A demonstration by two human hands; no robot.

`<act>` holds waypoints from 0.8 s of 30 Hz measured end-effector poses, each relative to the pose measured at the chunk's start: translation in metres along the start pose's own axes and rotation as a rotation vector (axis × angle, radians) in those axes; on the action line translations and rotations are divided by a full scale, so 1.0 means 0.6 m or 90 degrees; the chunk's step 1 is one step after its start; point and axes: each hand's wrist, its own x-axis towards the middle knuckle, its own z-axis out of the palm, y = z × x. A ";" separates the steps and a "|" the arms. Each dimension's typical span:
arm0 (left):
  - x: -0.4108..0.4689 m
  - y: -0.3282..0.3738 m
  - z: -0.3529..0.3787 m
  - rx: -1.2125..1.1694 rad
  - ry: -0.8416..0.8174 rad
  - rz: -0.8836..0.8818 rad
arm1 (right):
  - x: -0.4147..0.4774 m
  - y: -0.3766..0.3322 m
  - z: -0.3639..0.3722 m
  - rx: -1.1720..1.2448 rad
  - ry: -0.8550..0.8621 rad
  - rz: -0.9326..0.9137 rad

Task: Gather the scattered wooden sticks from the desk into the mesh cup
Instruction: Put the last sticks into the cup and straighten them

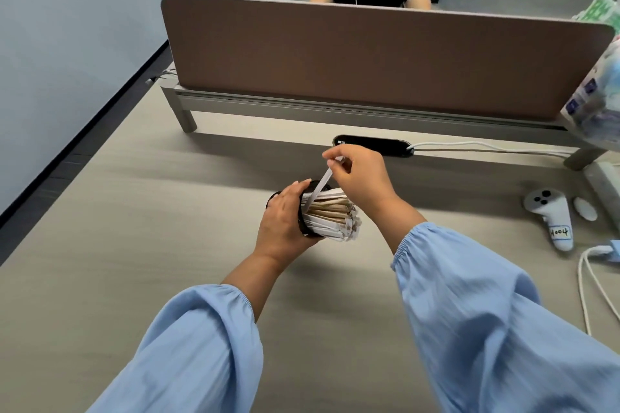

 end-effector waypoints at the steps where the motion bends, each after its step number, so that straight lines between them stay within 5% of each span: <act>1: -0.001 -0.002 -0.002 -0.003 0.004 -0.013 | -0.003 0.000 0.003 0.014 0.000 0.010; 5: 0.000 -0.003 -0.010 -0.020 0.013 -0.064 | -0.010 -0.010 0.012 0.093 0.006 0.034; 9: 0.002 -0.001 -0.009 -0.061 0.041 -0.120 | -0.020 -0.011 0.004 0.120 0.149 -0.006; 13: 0.001 0.007 -0.006 -0.090 0.075 -0.149 | -0.036 0.001 0.017 -0.065 -0.104 0.036; 16: 0.002 0.019 -0.005 -0.087 0.081 -0.117 | -0.048 -0.002 0.019 -0.046 -0.052 0.064; 20: -0.001 0.038 -0.002 -0.059 0.105 -0.078 | -0.048 -0.001 0.009 -0.112 -0.187 0.081; 24: -0.002 0.053 0.005 -0.068 0.097 -0.095 | -0.046 0.006 -0.010 -0.053 -0.164 0.061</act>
